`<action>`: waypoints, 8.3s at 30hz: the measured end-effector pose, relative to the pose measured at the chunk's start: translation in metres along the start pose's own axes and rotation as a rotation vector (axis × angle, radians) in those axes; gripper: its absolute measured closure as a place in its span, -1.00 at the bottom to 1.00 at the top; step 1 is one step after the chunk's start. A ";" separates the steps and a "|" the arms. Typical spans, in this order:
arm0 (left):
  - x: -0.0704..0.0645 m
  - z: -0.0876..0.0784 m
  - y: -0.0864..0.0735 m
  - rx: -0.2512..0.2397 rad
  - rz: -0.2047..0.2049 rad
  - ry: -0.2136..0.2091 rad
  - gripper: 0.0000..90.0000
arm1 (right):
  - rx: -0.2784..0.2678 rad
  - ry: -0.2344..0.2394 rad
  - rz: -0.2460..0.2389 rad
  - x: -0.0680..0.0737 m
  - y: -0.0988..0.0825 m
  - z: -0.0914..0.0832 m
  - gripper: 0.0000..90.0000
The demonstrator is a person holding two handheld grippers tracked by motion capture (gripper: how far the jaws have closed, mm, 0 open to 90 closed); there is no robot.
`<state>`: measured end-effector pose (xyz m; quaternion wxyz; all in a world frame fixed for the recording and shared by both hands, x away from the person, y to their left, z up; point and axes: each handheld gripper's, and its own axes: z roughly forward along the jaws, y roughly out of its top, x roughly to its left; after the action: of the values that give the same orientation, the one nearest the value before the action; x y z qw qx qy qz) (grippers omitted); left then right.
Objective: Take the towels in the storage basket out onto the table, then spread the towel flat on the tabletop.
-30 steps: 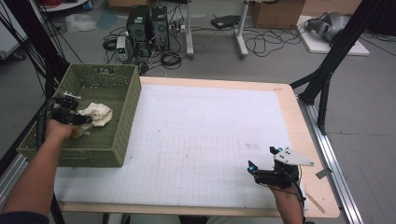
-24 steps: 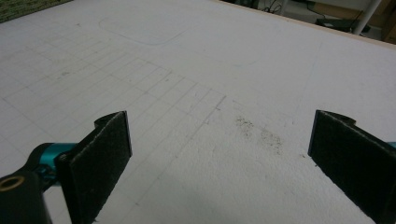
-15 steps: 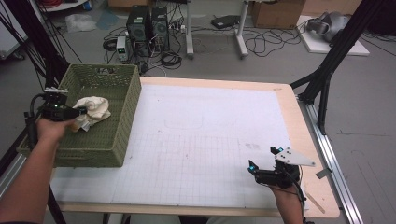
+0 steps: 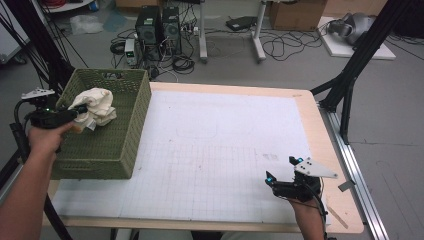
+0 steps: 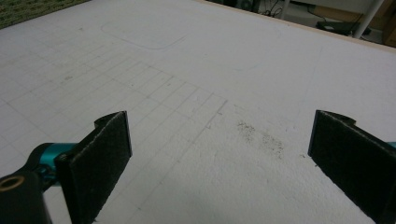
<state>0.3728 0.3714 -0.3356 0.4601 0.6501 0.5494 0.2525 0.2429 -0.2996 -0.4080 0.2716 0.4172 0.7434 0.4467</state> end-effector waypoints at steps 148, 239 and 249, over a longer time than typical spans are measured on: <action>-0.228 0.074 -0.109 -0.093 0.278 -0.463 -0.58 | 0.032 0.026 -0.006 0.005 0.005 0.021 -0.88; -0.225 0.082 -0.112 -0.012 0.277 -0.470 -0.08 | 0.227 0.242 -0.109 0.042 0.040 0.123 0.13; -0.227 0.083 -0.113 0.000 0.285 -0.485 -0.04 | 0.225 0.216 -0.272 0.057 0.034 0.108 0.94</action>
<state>0.3265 0.1272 -0.4312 0.5381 0.7623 0.3261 0.1519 0.3107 -0.1944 -0.4282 0.1998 0.2902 0.8629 0.3624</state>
